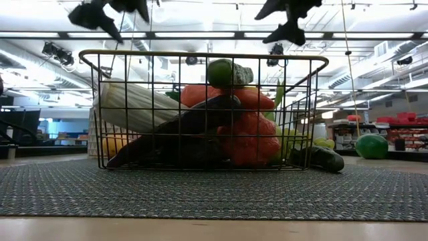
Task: Build produce basket
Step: Put the yellow mango into the gold wire basket
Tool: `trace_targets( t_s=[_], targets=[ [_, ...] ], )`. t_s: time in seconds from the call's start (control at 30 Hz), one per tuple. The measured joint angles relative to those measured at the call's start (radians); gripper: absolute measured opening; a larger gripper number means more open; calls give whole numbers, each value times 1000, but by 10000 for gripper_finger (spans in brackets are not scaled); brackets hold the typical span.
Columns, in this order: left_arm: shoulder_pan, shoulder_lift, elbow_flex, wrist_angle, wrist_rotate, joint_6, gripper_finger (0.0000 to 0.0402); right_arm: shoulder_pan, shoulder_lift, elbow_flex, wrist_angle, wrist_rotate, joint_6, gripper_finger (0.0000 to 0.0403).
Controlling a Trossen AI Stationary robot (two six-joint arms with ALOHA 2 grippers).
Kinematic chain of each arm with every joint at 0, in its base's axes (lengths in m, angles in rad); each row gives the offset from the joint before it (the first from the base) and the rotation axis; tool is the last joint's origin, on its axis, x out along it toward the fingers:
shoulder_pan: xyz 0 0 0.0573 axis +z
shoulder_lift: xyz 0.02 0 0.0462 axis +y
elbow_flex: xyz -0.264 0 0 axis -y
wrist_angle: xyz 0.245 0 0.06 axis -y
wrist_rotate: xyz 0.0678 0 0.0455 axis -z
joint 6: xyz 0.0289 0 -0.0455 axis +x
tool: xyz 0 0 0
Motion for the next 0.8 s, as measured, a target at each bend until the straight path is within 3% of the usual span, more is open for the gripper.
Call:
trace_targets(
  t_s=[0.3, 0.53, 0.8],
  targets=[
    [-79, -200, 0, 87, -205, -8, 307, 9, 98, 15, 223, -45, 6, 344],
    [-100, -253, 1, 244, -269, 98, 302, 20, 219, 196, 143, -10, -97, 348],
    [-99, -271, 0, 507, -312, 279, 302, 31, 429, 456, -89, -3, -135, 348]
  ],
)
